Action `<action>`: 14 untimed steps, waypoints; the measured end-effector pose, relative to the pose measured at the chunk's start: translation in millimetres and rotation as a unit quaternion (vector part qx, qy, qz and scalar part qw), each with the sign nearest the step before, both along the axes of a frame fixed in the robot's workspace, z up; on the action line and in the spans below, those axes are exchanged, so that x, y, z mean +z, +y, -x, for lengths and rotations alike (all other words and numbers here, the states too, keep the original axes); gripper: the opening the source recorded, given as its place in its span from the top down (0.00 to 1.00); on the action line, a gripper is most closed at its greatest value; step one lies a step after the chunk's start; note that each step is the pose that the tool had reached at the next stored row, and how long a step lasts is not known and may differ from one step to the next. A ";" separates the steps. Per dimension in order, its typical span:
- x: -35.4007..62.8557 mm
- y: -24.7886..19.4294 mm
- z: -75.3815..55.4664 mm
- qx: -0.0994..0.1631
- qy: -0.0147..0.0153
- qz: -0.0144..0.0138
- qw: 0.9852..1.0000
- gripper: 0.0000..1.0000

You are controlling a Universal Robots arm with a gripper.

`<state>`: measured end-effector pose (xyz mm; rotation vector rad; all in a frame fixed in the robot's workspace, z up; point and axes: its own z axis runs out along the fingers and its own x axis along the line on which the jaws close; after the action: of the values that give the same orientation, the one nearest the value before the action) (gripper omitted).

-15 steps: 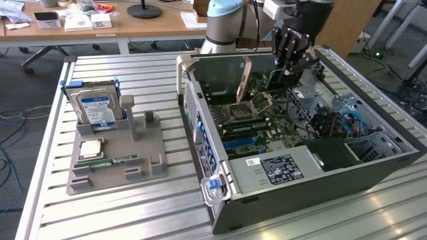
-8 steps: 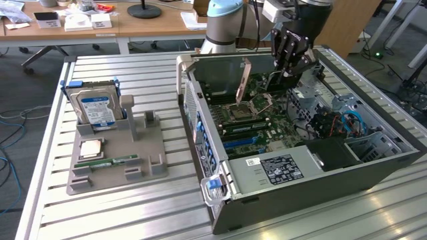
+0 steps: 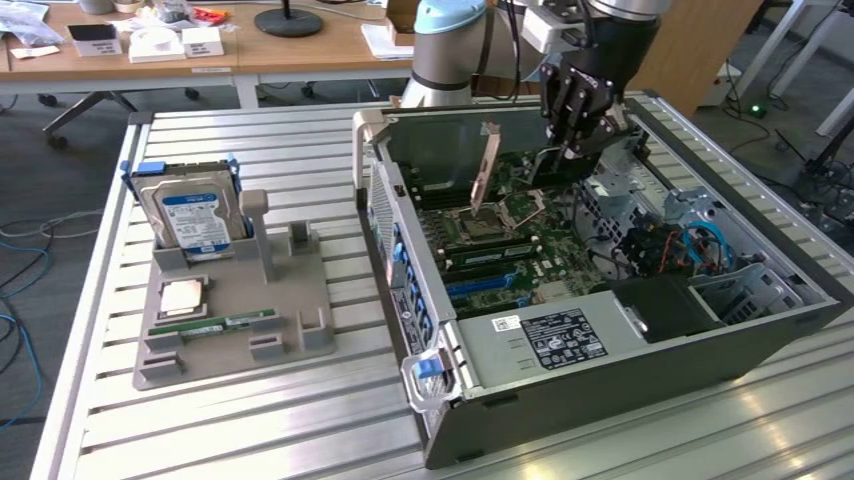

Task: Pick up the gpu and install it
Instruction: 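Insert the gpu into the slot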

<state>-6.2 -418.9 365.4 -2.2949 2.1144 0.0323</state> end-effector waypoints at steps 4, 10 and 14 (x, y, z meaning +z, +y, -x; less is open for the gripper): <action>-1.1 -0.8 0.2 -0.014 0.000 0.000 1.000 0.73; -1.7 -4.9 0.2 -0.025 0.000 0.000 1.000 0.73; -2.0 -10.2 0.2 -0.026 0.000 0.000 1.000 0.73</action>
<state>-6.3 -429.1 363.4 -2.2394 2.1731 0.0306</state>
